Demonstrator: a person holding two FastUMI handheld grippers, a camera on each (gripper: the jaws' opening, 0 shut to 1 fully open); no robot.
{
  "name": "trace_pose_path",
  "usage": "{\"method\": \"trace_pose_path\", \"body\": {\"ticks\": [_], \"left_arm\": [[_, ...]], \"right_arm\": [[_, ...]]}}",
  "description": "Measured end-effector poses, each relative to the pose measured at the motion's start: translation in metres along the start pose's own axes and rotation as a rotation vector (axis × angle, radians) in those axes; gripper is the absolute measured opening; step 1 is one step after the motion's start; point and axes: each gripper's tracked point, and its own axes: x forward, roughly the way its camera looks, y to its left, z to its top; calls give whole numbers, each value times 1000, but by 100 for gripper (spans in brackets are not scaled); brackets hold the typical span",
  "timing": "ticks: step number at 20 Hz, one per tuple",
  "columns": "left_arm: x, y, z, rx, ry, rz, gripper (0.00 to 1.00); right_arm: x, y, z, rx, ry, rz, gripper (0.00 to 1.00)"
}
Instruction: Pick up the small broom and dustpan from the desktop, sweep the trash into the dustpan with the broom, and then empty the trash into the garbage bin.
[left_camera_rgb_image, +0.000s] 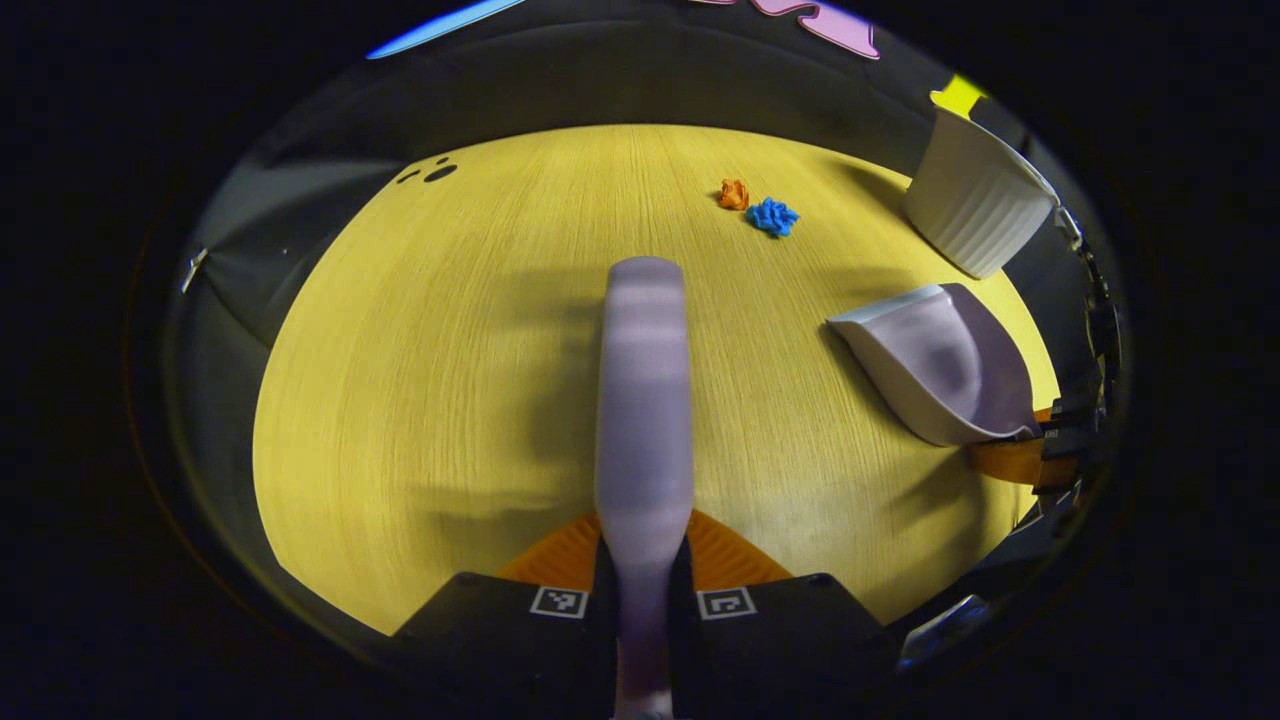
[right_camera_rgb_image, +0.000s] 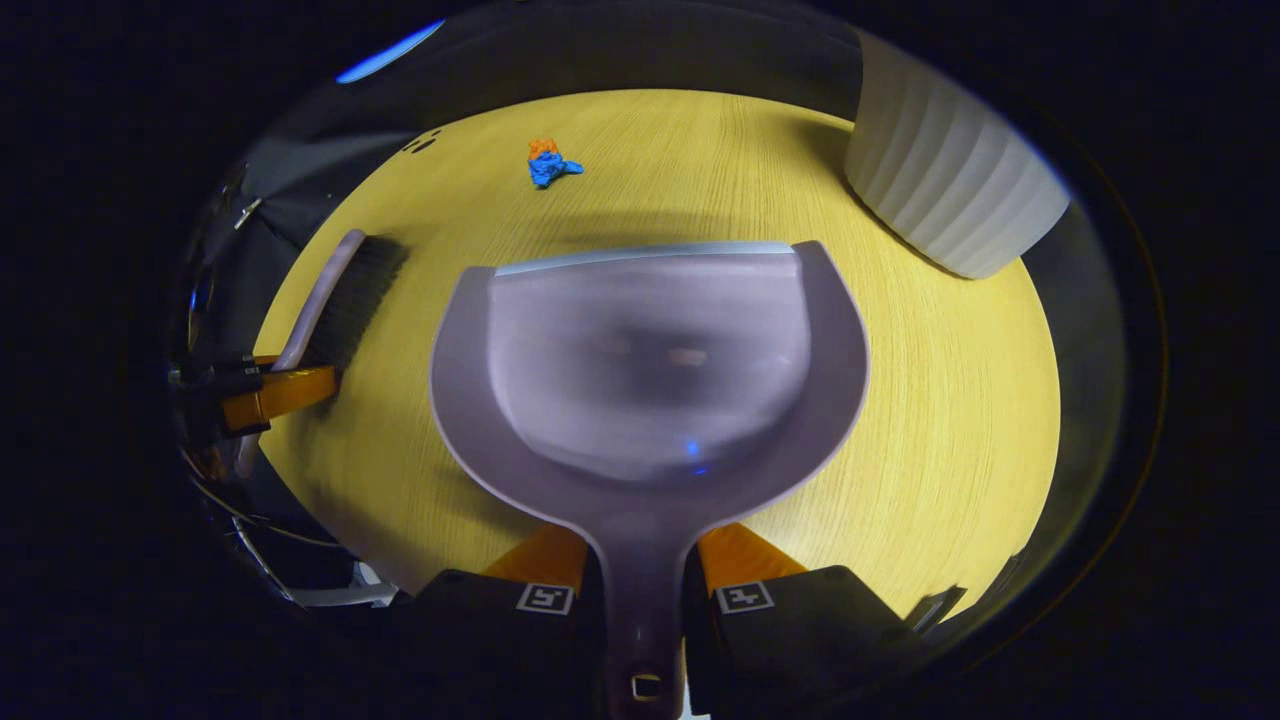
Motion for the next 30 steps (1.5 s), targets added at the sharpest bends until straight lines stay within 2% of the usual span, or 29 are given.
{"method": "trace_pose_path", "body": {"ticks": [6,10,11,13,17,18,20,23,25,26,27,30], "left_arm": [[6,10,55,134,-2,5,25],[27,16,107,221,15,-7,25],[35,18,121,244,16,-4,25],[52,23,150,298,24,0,25],[86,25,200,480,48,8,25],[93,22,209,528,50,5,25],[105,12,218,621,73,-24,25],[106,-12,226,737,94,-85,24],[104,-25,221,810,115,-118,25],[102,-31,218,838,129,-142,24],[97,-39,214,857,144,-166,24],[91,-63,187,887,197,-262,25]], "right_arm": [[-3,-7,-6,-56,13,22,37],[-10,-16,-5,-128,9,34,37],[-12,-18,-5,-139,10,39,33],[-16,-21,-4,-155,22,46,36],[-22,-26,1,-187,30,41,36],[-21,-27,2,-195,33,43,40],[-20,-28,0,-196,46,53,36],[-18,-30,1,-209,46,56,36],[-17,-29,2,-220,45,54,40],[-18,-28,2,-225,44,53,33],[-19,-29,2,-230,42,54,36],[-17,-29,3,-238,18,52,36]]}}
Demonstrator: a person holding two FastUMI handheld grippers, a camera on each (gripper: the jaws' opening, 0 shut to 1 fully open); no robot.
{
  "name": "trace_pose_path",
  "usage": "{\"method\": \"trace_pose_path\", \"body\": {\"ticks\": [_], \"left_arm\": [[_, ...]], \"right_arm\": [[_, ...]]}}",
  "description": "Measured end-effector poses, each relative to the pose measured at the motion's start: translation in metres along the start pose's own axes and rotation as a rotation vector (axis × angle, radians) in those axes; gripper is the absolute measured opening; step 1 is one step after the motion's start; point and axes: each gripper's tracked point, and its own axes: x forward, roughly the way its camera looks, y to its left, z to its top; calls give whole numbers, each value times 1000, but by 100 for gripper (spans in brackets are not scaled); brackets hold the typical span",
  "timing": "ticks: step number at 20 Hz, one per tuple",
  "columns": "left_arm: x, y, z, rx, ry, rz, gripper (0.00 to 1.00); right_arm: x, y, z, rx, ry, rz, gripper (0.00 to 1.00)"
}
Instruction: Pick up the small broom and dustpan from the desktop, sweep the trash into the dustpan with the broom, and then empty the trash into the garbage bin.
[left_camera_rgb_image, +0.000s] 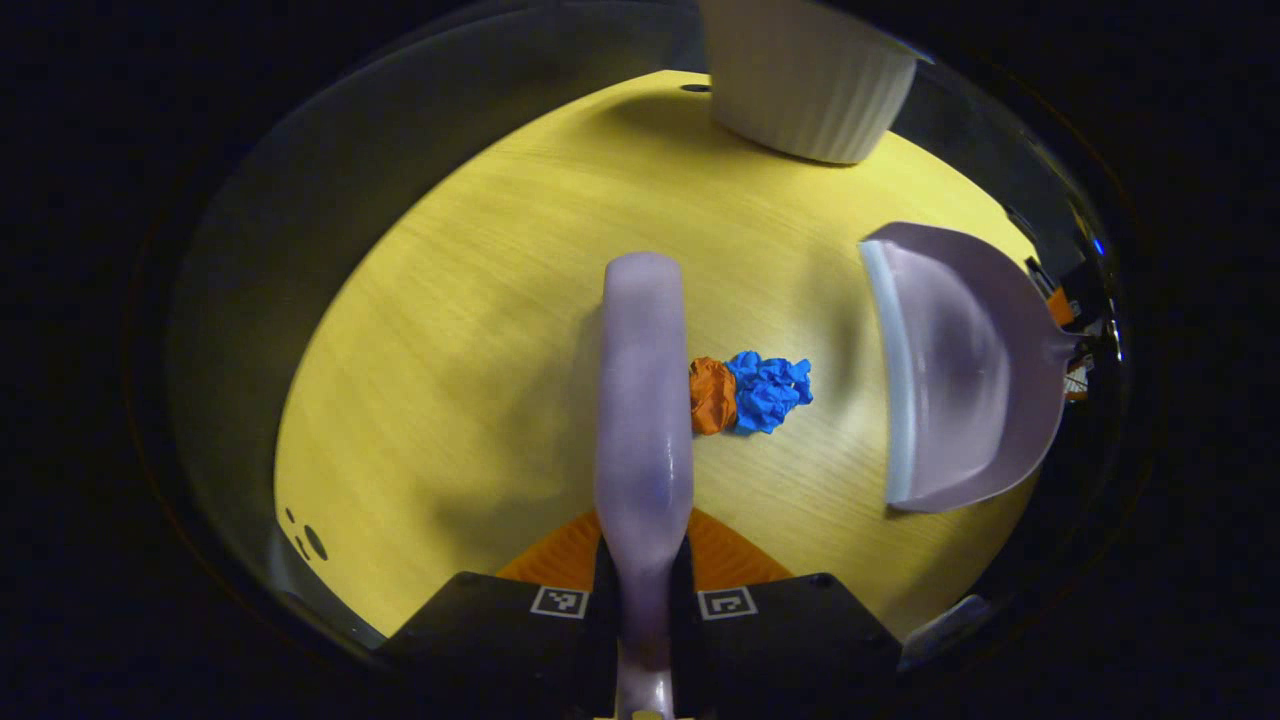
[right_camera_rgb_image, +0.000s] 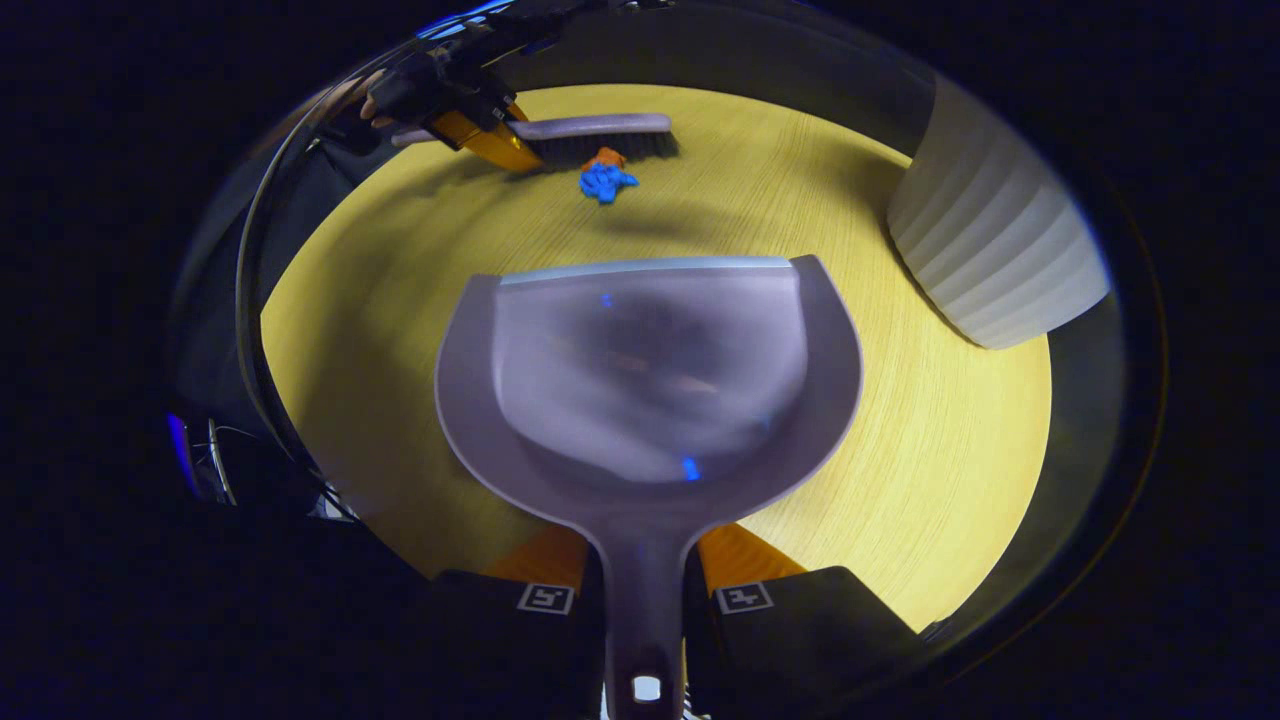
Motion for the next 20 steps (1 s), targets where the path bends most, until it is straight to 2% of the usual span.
{"method": "trace_pose_path", "body": {"ticks": [5,6,8,9,10,12,17,20], "left_arm": [[-5,-76,-2,31,31,-144,25],[-5,-97,0,17,34,-183,25],[-6,-151,-4,8,48,-265,26],[-3,-173,-5,22,49,-274,25],[0,-190,-6,46,41,-268,25],[-4,-210,-10,35,30,-264,25],[-31,-217,-21,-175,-101,-206,27],[-64,-201,-43,-326,-199,-157,25]], "right_arm": [[-1,-5,-3,-55,-5,-11,36],[-1,-6,-1,-64,-15,-18,33],[2,-5,-4,-72,-30,-22,36],[3,-4,-6,-63,-24,-15,36],[2,-3,-6,-46,-25,-8,39],[3,-7,-1,-43,-37,-13,36],[20,-13,-5,-48,-52,-21,36],[21,-15,-6,-47,-68,-24,36]]}}
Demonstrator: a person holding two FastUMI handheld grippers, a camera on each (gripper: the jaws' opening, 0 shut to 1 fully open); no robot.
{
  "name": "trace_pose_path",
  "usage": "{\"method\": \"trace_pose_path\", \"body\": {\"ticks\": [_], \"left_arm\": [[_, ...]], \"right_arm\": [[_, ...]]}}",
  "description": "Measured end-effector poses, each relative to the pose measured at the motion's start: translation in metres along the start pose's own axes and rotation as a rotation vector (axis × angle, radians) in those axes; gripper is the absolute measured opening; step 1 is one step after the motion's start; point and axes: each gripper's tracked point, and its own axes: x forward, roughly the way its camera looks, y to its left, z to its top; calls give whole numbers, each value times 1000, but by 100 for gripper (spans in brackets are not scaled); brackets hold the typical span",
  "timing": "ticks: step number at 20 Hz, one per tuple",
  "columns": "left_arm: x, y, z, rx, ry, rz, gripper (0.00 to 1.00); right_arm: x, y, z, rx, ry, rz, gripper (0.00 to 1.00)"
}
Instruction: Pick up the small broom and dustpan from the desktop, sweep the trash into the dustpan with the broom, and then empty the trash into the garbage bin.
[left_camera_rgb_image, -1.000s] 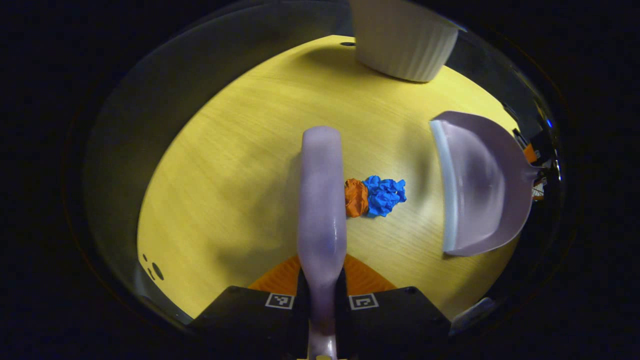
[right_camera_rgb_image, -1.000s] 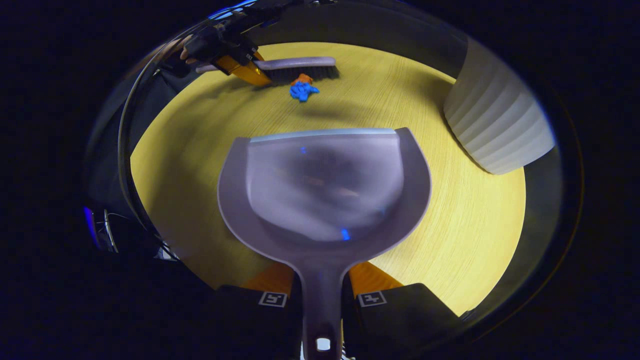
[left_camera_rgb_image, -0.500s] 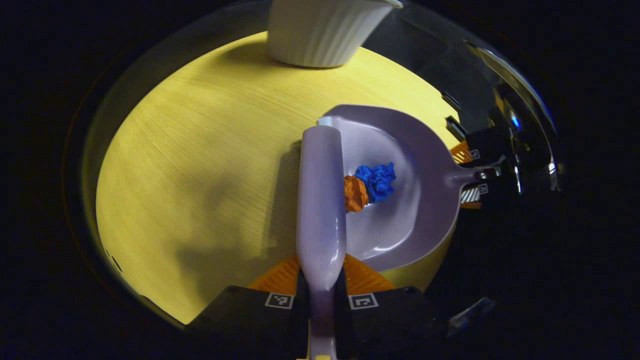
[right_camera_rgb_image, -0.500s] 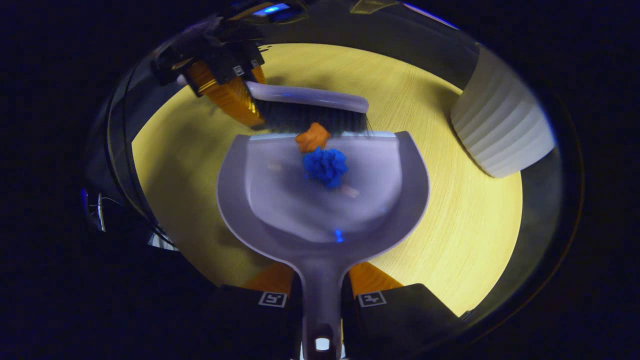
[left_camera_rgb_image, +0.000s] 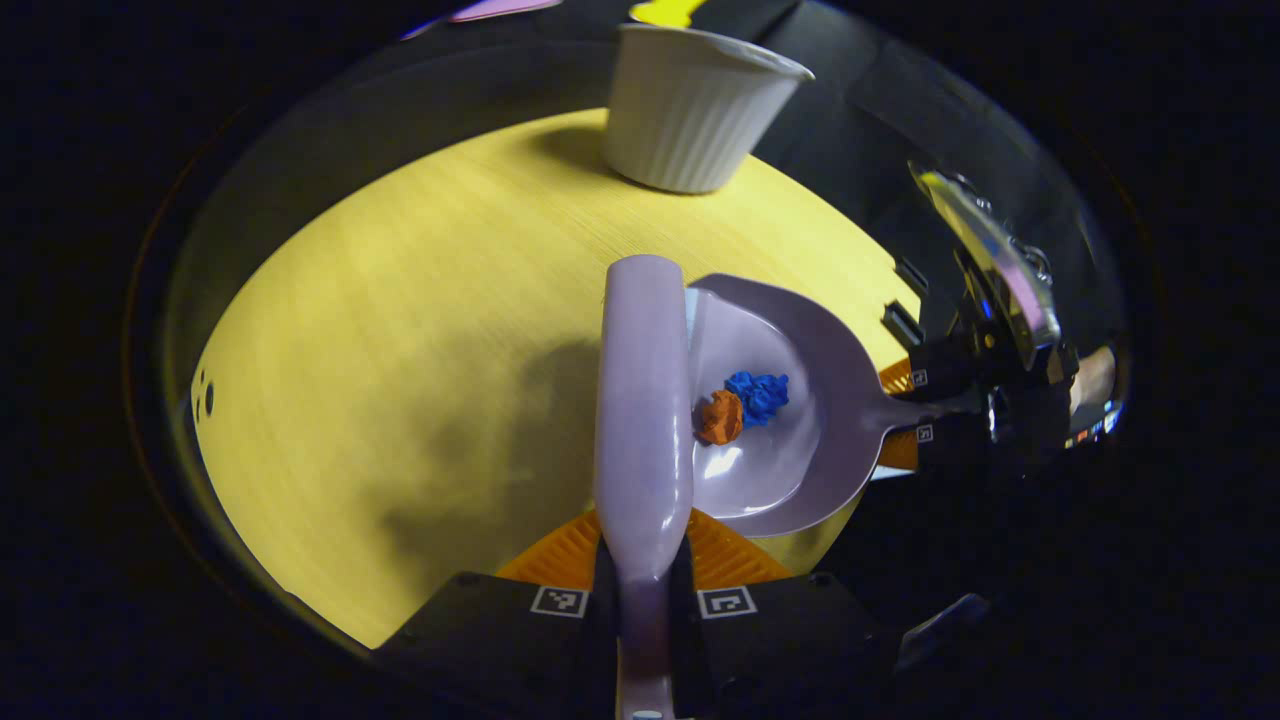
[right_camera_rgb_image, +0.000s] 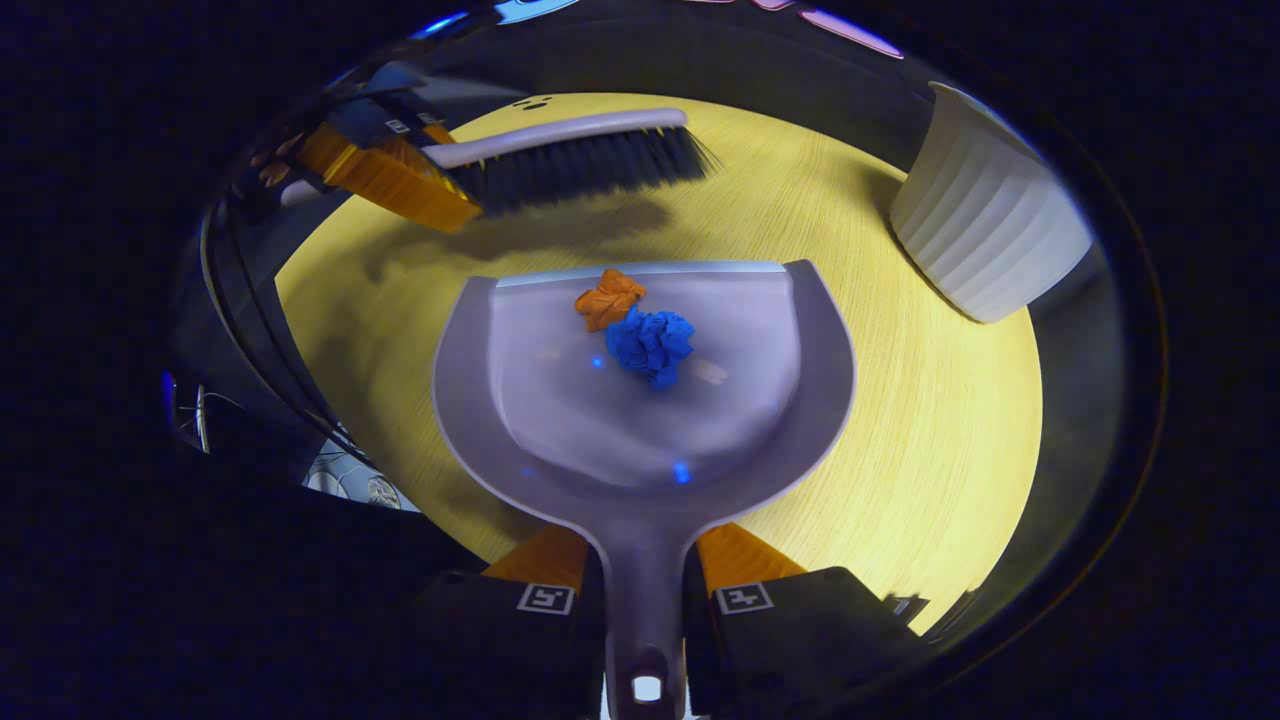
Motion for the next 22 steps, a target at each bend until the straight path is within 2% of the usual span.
{"method": "trace_pose_path", "body": {"ticks": [3,6,8,9,10,12,15,17,19,20,22], "left_arm": [[-35,17,-25,-122,-99,56,25],[-54,34,-73,-233,-185,101,25],[-47,44,-115,-301,-214,135,25],[-38,46,-139,-332,-215,139,25],[-29,48,-166,-358,-214,143,25],[-26,51,-204,-396,-207,159,25],[-21,35,-252,-457,-205,167,25],[-28,27,-273,-490,-208,163,25],[-32,26,-273,-501,-211,172,25],[-31,28,-267,-505,-213,177,24],[-34,31,-264,-524,-223,188,25]], "right_arm": [[-4,0,2,12,-8,-3,36],[-16,0,5,10,-18,-17,36],[-24,1,9,27,-26,-1,39],[-26,-1,10,35,-35,7,36],[-31,-2,13,38,-47,13,39],[-42,-8,15,23,-67,12,36],[-50,-14,26,22,-89,19,36],[-59,-14,30,57,-96,36,36],[-66,-16,36,71,-102,31,36],[-68,-17,39,75,-106,20,33],[-68,-23,48,105,-125,5,36]]}}
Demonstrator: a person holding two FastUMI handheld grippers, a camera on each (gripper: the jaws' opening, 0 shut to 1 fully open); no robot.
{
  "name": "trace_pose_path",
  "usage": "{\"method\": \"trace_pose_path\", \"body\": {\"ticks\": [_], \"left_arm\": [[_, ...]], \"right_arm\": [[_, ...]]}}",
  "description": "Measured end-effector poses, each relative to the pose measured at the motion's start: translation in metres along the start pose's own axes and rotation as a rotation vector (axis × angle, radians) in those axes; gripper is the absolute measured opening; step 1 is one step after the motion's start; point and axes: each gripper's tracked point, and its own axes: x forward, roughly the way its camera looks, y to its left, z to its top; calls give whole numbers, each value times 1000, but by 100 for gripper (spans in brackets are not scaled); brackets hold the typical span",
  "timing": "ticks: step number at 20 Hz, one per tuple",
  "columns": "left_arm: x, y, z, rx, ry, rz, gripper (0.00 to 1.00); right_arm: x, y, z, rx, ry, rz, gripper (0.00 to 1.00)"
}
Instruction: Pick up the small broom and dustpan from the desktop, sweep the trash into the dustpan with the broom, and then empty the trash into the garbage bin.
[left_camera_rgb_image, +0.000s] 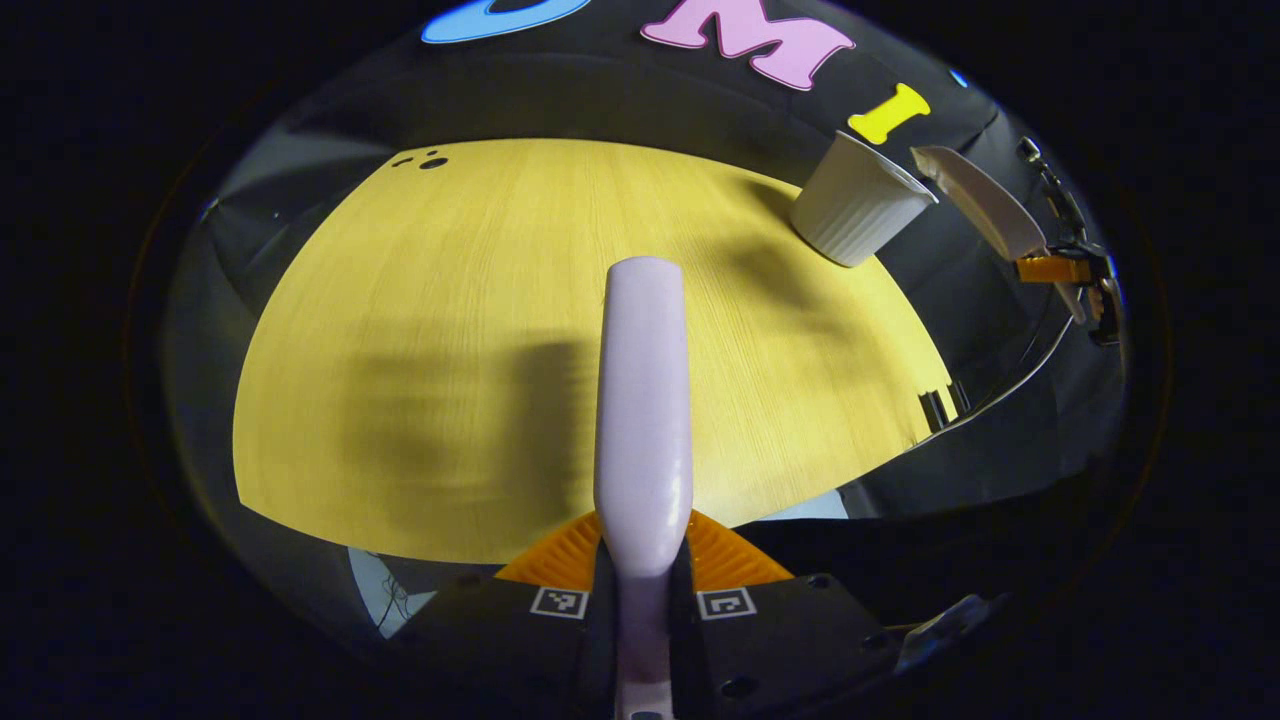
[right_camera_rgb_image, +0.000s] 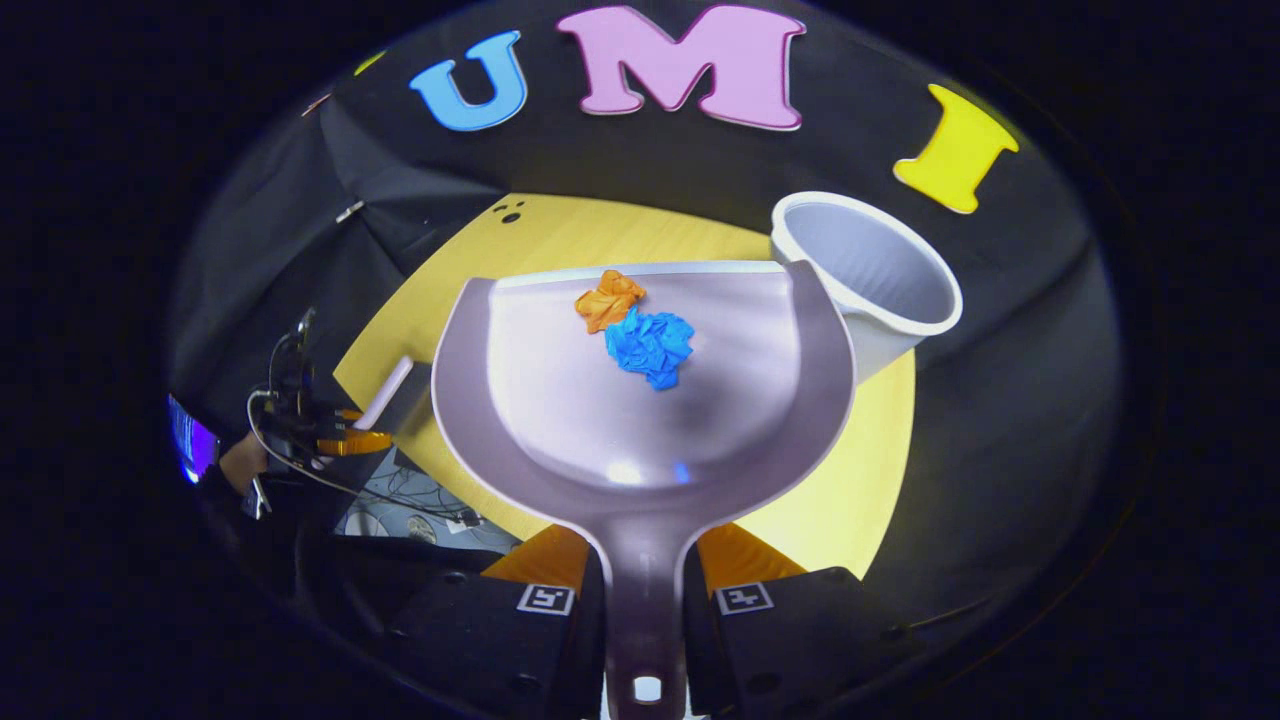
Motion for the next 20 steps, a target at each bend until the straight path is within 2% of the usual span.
{"method": "trace_pose_path", "body": {"ticks": [6,11,12,13,15,18,19,20], "left_arm": [[-12,18,28,-55,-32,27,27],[-15,44,57,-84,-57,67,25],[-17,48,59,-91,-64,75,25],[-18,52,63,-105,-70,80,25],[-18,58,65,-138,-76,84,24],[-16,65,63,-172,-74,95,26],[-16,67,63,-188,-73,94,24],[-15,67,63,-209,-74,92,26]], "right_arm": [[3,-28,26,43,-59,-111,36],[18,-68,41,-26,-58,-309,36],[26,-71,45,-33,-58,-340,32],[26,-78,46,-28,-58,-361,36],[31,-78,42,-12,-38,-384,36],[26,-84,44,-70,22,-450,36],[24,-89,48,-113,35,-484,32],[22,-95,50,-166,48,-515,36]]}}
